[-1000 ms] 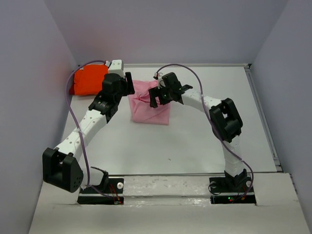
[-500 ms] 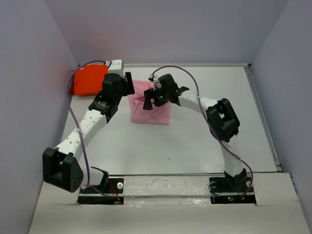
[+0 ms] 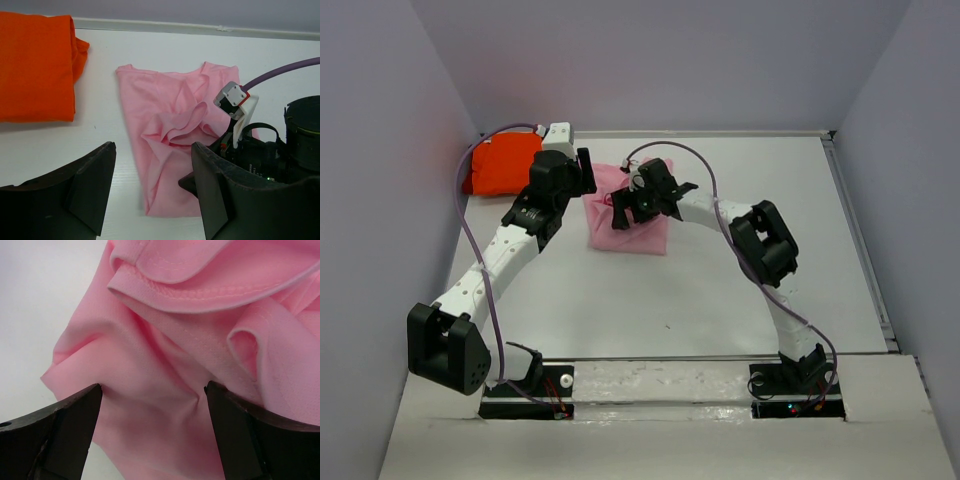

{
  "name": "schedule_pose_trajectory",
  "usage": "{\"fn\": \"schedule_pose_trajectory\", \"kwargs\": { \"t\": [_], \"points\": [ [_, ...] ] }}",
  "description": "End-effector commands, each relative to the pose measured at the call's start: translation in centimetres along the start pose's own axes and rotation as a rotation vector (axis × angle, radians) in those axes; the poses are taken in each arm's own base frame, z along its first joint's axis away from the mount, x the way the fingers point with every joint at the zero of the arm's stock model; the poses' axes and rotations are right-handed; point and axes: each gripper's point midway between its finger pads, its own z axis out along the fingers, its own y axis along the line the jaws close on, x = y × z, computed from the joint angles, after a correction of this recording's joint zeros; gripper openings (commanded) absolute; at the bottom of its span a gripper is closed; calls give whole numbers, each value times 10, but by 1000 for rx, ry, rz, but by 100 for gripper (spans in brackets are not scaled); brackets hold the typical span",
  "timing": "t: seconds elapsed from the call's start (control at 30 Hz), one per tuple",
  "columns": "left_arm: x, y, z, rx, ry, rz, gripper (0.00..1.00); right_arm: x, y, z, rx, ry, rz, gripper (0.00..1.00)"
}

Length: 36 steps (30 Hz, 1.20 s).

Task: Fold and stack the t-shirts
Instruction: Fold the folded rectangular tshirt in 1/3 of the way

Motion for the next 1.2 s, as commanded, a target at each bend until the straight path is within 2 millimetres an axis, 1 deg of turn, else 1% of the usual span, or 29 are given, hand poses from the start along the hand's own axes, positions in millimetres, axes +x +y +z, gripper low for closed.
{"fn": "schedule_pose_trajectory", "kwargs": {
  "t": [0.0,0.3,0.53,0.67,0.77,0.8,0.93,0.97,1.0,1.03,1.07,1.1,1.13,1.17],
  "points": [
    [-16,-2,-3,18,-55,-15,71,-24,-8,6,69,-70,-60,91],
    [-17,-2,-4,22,-58,-14,71,-37,-27,14,157,-97,-104,92],
    [-17,-4,-4,31,-56,-15,71,-54,-35,17,206,-135,-132,92],
    [-16,-5,-4,37,-53,-16,71,-58,-38,22,210,-140,-137,92],
    [-10,-2,0,11,-29,-19,71,-45,-36,24,192,-112,-112,91],
    [-8,-2,1,11,-23,-19,71,-33,-35,21,185,-102,-89,91],
    [-7,-1,3,7,-20,-16,71,-11,-30,10,162,-114,-32,91],
    [-6,-1,4,8,-17,-13,71,6,-25,6,161,-86,-20,91],
    [-6,-1,4,6,-17,-13,71,13,-16,5,149,-83,-12,91],
    [-7,0,4,2,-20,-14,71,36,-17,4,166,-43,-3,90],
    [-6,0,4,2,-19,-9,71,35,-8,-3,170,-55,-8,90],
    [-5,1,5,-1,-16,-8,71,43,-2,-6,168,-45,3,90],
    [-6,1,4,0,-17,-5,71,54,11,-6,162,-28,0,90],
    [-6,1,4,0,-19,-6,71,64,17,-9,161,-12,6,90]
  ]
}}
